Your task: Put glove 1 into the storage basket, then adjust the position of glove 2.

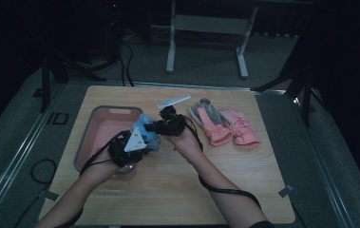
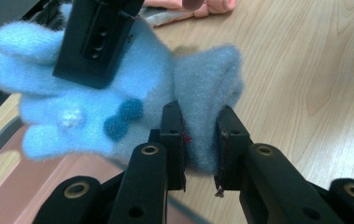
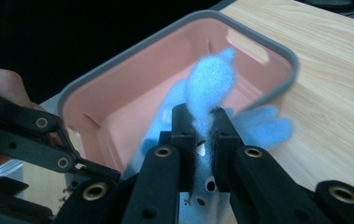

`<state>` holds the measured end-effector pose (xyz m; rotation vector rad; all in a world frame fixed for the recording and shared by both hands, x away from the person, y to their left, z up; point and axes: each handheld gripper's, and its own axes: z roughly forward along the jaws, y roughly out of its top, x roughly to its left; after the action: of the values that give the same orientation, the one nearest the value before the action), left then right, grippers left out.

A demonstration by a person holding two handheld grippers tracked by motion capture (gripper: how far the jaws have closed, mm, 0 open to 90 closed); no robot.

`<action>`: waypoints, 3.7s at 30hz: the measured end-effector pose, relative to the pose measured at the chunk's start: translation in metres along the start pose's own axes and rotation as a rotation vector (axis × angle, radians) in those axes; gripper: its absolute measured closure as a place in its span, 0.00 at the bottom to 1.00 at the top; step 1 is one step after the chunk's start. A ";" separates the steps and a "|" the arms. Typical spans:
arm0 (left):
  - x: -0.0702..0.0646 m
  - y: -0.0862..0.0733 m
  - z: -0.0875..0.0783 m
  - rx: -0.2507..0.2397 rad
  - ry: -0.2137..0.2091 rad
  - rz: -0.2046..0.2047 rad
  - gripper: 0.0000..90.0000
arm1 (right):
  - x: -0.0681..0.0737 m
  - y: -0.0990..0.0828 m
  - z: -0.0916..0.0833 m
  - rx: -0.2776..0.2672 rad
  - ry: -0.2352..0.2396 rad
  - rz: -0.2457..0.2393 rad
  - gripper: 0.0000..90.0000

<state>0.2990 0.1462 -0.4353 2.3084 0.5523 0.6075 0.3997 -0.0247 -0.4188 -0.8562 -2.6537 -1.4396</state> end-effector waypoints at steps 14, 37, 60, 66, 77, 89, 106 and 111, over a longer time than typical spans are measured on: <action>0.019 -0.044 -0.032 0.049 0.051 -0.068 0.86 | 0.027 0.024 0.057 0.026 0.077 -0.028 0.93; 0.048 -0.075 0.000 0.205 0.008 -0.127 0.85 | 0.015 0.018 0.127 0.138 0.032 0.025 0.93; 0.058 -0.078 0.009 0.222 0.034 -0.268 0.44 | 0.007 0.011 0.122 0.171 -0.011 0.027 0.44; 0.057 -0.075 -0.005 0.137 0.054 -0.325 0.31 | 0.010 0.010 0.103 0.146 0.022 0.006 0.26; 0.052 -0.059 -0.016 0.020 0.064 -0.379 0.17 | 0.001 0.006 0.056 0.061 0.021 -0.019 0.20; 0.016 -0.023 -0.002 -0.060 0.006 -0.342 0.17 | -0.016 -0.014 0.009 0.033 -0.043 -0.039 0.16; -0.059 0.012 0.044 -0.121 -0.124 -0.284 0.17 | -0.056 -0.065 -0.048 -0.012 -0.104 -0.039 0.16; -0.067 0.009 0.057 -0.111 -0.149 -0.282 0.17 | -0.066 -0.079 -0.055 0.054 -0.095 0.015 0.16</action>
<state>0.2793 0.0757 -0.4852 2.1005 0.7369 0.3206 0.4061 -0.1314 -0.4647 -0.9608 -2.7341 -1.3509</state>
